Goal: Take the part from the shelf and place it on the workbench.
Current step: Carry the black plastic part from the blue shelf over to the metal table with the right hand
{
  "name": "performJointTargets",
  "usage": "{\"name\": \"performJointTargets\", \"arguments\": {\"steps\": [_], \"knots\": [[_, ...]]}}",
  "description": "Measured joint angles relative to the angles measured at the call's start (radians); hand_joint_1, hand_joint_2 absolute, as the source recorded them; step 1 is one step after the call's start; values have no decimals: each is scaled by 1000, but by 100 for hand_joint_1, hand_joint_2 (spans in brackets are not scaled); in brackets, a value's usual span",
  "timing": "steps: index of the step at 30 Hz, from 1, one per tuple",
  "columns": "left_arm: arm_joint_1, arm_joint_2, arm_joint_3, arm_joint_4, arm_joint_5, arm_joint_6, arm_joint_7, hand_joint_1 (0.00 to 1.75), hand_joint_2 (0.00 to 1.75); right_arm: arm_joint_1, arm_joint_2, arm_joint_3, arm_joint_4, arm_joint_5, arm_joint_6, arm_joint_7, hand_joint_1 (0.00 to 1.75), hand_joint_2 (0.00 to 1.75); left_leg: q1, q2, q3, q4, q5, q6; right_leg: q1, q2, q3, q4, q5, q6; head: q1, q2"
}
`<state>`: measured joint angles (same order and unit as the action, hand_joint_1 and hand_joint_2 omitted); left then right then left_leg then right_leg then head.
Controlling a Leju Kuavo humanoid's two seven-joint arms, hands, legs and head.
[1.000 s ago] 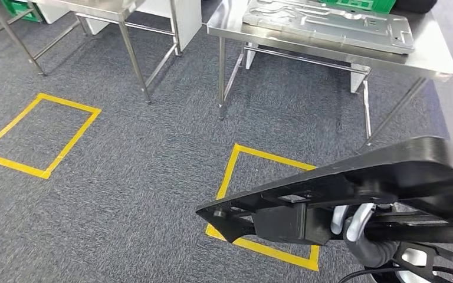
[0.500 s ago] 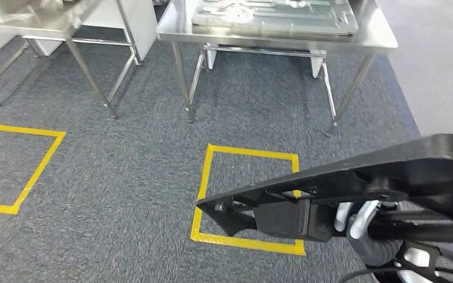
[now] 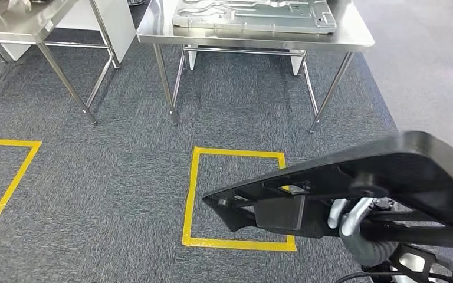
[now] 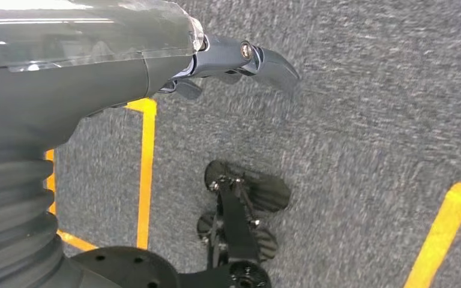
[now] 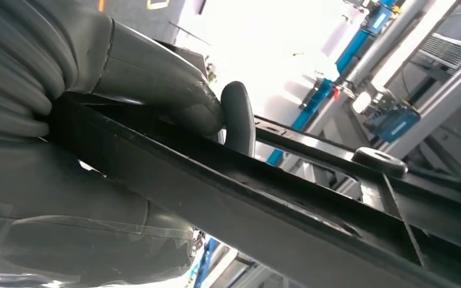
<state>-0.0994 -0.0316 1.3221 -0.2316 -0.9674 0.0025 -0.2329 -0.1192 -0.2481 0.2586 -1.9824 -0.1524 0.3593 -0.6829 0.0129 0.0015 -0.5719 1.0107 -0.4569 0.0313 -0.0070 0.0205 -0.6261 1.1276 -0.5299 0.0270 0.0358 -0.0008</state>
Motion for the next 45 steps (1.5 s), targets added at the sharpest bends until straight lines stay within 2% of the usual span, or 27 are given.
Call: {"name": "performJointTargets", "arguments": {"steps": [2,3,4,5,7,9,12,14,17,18,19,20,22,24,27,29,30,32,33,34,35,36,37,39,40,43,45], "knots": [[2,1,-2,0,0,-3,-2,0,175,6,-1,0,0,-1,-1,-6,166,175,-1,5,-1,0,-2,3,-5,-12,-68,129,-55,8,0,0],[3,1,-3,0,0,-5,-3,0,175,12,-1,0,0,0,-2,-8,166,175,-1,7,0,0,-4,3,-7,-14,-91,168,-61,10,0,0],[4,1,-3,0,0,-6,-4,0,175,17,-2,0,0,1,-3,-8,166,175,-1,9,2,0,-5,2,-8,-15,-96,171,-48,11,1,0],[4,1,-3,0,0,-6,-4,0,175,21,-2,0,0,3,-5,-9,166,175,-1,10,5,0,-8,0,-9,-17,-80,134,-17,11,1,0],[4,1,-4,0,1,-7,-5,0,175,27,-2,0,-2,6,-8,-9,166,175,-2,12,14,1,-13,-6,-8,-25,-10,-9,53,4,1,0],[4,1,-4,0,1,-8,-6,0,175,30,-3,0,-5,9,-11,-9,166,175,-4,13,18,1,-18,-15,-1,-31,33,-101,80,-7,0,0],[4,2,-4,0,2,-8,-6,0,175,36,-4,0,-8,11,-13,-9,166,175,-5,17,21,-2,-23,-33,2,-24,37,-115,78,-22,0,0],[3,3,-4,0,2,-8,-6,0,175,37,-4,0,-11,12,-13,-10,166,175,-4,14,8,36,-49,-42,-4,-21,46,-124,80,-34,-3,0],[5,3,-4,0,3,-9,-7,0,175,39,-4,0,-13,12,-13,-9,166,175,-3,7,-86,227,-136,-47,-2,-18,53,-127,76,-47,-8,0],[6,3,-4,0,3,-9,-7,0,175,41,-4,0,-13,12,-13,-9,166,175,-2,7,-117,279,-148,-48,0,-16,54,-126,74,-49,-8,0],[8,4,-4,0,3,-9,-7,0,175,43,-4,0,-14,12,-13,-9,166,175,-2,7,-131,293,-139,-47,1,-13,56,-126,72,-49,-8,0],[8,4,-4,0,3,-10,-7,0,175,46,-4,0,-14,12,-13,-9,166,175,-3,7,-124,267,-111,-45,3,-10,60,-125,70,-49,-8,0],[9,5,-4,0,3,-11,-9,0,175,50,-4,0,-16,12,-13,-9,166,175,-3,3,-65,128,-32,-35,4,-7,70,-124,62,-46,-7,0],[8,8,-4,0,3,-11,-10,0,175,54,-4,0,-18,13,-14,-9,166,175,-7,-1,-18,24,4,-26,7,-4,73,-120,55,-38,-7,0],[8,10,-4,0,3,-12,-11,0,175,63,-3,0,-23,17,-14,-9,166,175,-10,-2,-9,2,3,-14,5,-3,71,-119,51,-22,-7,0],[8,10,-4,0,3,-12,-13,0,175,67,-3,0,-30,19,-13,-9,166,175,-6,-1,-2,-8,6,-4,3,-6,62,-91,32,-11,-5,0],[7,10,-4,0,3,-12,-15,0,175,68,-3,0,-33,20,-13,-10,166,175,-3,1,2,-12,7,1,2,-8,42,-48,8,-6,-4,0],[8,10,-4,0,2,-12,-18,0,175,73,-3,0,-34,23,-12,-10,166,175,-4,2,4,-13,4,5,-4,-11,-27,82,-51,2,-2,0],[8,10,-4,0,2,-12,-18,0,175,77,-3,0,-34,24,-11,-10,166,175,-4,3,6,-13,2,5,-6,-12,-61,139,-69,5,-3,0],[8,10,-4,0,2,-13,-19,0,175,82,-3,0,-34,26,-10,-10,166,175,-4,3,7,-13,0,5,-8,-13,-81,166,-68,8,-3,0],[8,10,-4,0,2,-13,-19,0,175,85,-3,0,-35,28,-10,-10,166,175,-3,3,11,-12,-3,4,-10,-14,-81,155,-47,9,-3,0],[9,10,-4,0,2,-14,-19,0,175,87,-3,0,-35,29,-9,-10,166,175,-3,3,16,-12,-6,2,-12,-17,-62,107,-10,9,-3,0],[9,10,-4,0,1,-14,-19,0,175,88,-3,-1,-37,30,-9,-10,166,175,-3,3,21,-12,-10,-1,-14,-19,-28,33,32,8,-3,0],[8,10,-4,0,1,-15,-19,0,175,89,-3,-1,-41,30,-7,-11,166,175,-6,2,28,-11,-17,-10,-11,-23,28,-85,79,2,-3,0],[8,11,-4,0,1,-15,-20,0,175,90,-3,-2,-43,29,-5,-11,166,175,-7,2,29,-11,-20,-16,-8,-23,39,-111,83,-2,-3,0],[8,12,-5,0,0,-20,-22,0,175,97,-3,-8,-49,29,1,-11,166,175,-6,5,33,-12,-29,-35,-5,-18,42,-119,76,-20,-4,0],[7,13,-5,0,0,-25,-24,0,175,99,-2,-11,-56,29,2,-12,166,175,-4,5,21,28,-55,-44,-8,-17,54,-126,72,-34,-6,0]]}}
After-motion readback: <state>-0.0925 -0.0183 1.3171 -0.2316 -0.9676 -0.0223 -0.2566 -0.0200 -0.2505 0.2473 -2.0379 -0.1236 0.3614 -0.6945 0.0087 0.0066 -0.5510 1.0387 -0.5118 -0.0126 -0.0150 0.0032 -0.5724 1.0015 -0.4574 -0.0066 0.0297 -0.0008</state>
